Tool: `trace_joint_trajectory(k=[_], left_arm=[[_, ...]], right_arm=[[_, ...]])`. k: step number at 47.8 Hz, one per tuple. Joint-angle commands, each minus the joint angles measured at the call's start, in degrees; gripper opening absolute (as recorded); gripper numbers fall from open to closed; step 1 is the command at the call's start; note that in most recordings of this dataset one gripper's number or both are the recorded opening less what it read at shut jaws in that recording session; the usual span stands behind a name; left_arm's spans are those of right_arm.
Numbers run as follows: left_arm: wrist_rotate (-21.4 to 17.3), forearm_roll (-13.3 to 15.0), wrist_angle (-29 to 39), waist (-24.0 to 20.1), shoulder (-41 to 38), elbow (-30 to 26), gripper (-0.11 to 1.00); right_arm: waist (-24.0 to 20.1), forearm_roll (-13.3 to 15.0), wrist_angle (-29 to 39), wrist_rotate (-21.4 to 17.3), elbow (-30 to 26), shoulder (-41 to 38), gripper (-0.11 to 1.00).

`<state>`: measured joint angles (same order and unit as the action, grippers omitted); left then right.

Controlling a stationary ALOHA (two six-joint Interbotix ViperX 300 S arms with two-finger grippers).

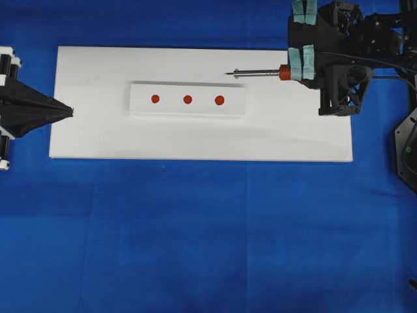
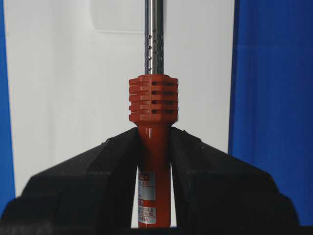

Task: Touch the tip of the soldering iron to the mark.
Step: 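Raise the iron tip and shift it further right, then lower the iron tip onto the rightmost red dot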

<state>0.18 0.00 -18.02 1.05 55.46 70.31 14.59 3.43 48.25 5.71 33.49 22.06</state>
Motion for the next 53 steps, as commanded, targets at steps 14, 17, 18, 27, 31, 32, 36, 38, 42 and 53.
trace_joint_trajectory(k=[14,17,18,27,31,32,36,38,42,53], left_arm=[[0.1,-0.2,-0.1,0.2,-0.3,-0.5,0.00],[0.1,-0.1,-0.2,0.2,-0.3,-0.6,0.00],[0.1,-0.1,-0.1,0.1,-0.3,-0.6,0.00],[0.1,-0.1,-0.1,0.2,-0.3,-0.5,0.00],[0.1,-0.1,-0.1,0.1,-0.2,-0.6,0.00],[0.1,-0.2,-0.1,0.2,-0.2,-0.6,0.00],[0.1,-0.1,-0.1,0.2,-0.2,-0.6,0.00],[0.1,-0.1,-0.1,0.2,-0.2,-0.6,0.00],[0.1,-0.2,-0.1,0.1,-0.2,-0.5,0.00],[0.1,-0.1,-0.2,0.1,-0.2,-0.6,0.00]], right_arm=[[0.1,0.2,-0.5,-0.1,-0.9,0.6,0.06],[0.2,0.2,-0.5,-0.1,-0.9,0.5,0.06],[0.2,0.2,-0.5,0.0,-0.8,0.5,0.06],[0.2,0.2,-0.5,0.0,-0.6,-0.1,0.06],[0.2,0.2,-0.8,0.0,-0.4,-0.8,0.06],[0.2,0.2,-1.0,0.0,-0.3,-1.1,0.06],[0.2,0.2,-2.0,0.0,0.4,-2.2,0.06],[0.2,0.2,-2.9,0.0,0.8,-3.0,0.06],[0.1,0.1,-4.7,0.0,1.8,-4.4,0.06],[0.1,0.0,-9.6,0.0,3.9,-8.5,0.06]])
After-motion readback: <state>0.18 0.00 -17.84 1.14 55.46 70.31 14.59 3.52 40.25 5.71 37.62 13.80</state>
